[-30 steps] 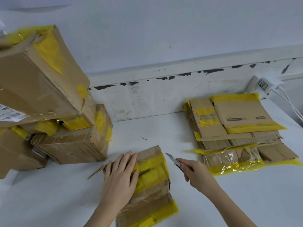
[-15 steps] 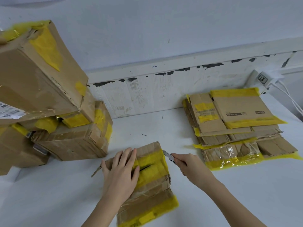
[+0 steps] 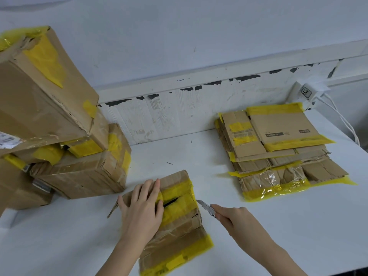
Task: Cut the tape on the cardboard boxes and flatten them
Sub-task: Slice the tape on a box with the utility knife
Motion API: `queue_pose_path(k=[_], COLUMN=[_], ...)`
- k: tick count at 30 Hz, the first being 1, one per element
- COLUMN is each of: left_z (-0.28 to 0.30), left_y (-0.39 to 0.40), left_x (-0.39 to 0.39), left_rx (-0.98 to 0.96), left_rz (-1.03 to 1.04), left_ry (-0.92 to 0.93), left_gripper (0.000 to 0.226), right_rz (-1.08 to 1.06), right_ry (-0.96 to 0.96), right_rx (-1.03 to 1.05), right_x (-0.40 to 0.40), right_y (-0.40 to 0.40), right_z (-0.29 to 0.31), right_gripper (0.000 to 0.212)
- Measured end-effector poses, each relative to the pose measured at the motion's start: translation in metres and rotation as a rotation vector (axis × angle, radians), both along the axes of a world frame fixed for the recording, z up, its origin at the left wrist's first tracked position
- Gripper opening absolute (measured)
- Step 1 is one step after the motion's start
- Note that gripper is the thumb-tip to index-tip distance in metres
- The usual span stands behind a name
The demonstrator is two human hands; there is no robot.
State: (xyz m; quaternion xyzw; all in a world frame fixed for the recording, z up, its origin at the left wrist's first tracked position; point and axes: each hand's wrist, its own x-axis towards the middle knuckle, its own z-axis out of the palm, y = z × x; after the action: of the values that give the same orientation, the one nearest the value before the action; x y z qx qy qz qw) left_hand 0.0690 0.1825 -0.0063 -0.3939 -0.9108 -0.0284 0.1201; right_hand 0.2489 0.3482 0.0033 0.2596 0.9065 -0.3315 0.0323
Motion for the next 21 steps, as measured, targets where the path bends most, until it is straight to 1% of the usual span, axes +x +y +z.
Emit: queue_pose_path(k=[2,10,12,15,18,19,21], left_z=[0.0,0.002,0.002,0.003,0.003,0.004,0.007], left_y=[0.0,-0.001,0.0,0.0,0.001,0.001,0.001], left_x=[0.0,0.001,0.001,0.001,0.002,0.003,0.007], left_rx=[-0.005,-0.013,-0.012,-0.017,-0.016,-0.021,-0.065], left_rz=[0.002,-0.001,-0.007,-0.004,0.016,0.024,0.053], left_ry=[-0.014,-0.013,-0.016,-0.033,-0.047,-0.053,-0.057], left_gripper=[0.057,0.057,0.057,0.056,0.055,0.056,0.057], right_rz=[0.001,0.006,-0.003,-0.007,-0.133,-0.173,-0.217], right_ry=[-0.002,-0.027,-0.024,-0.001,0.071,0.066,-0.016], right_rx=[0.01,0.036,0.009,-0.057,-0.102,-0.093,-0.061], right_x=[0.004,0.014,0.019,0.026,0.03,0.03,0.024], right_y=[-0.004,-0.014,-0.013,-0.009,-0.002,0.0,0.001], right_z=[0.0,0.002,0.001,-0.002,-0.011,-0.016,-0.029], right_gripper=[0.021,0.026,0.024,0.016,0.019,0.021,0.032])
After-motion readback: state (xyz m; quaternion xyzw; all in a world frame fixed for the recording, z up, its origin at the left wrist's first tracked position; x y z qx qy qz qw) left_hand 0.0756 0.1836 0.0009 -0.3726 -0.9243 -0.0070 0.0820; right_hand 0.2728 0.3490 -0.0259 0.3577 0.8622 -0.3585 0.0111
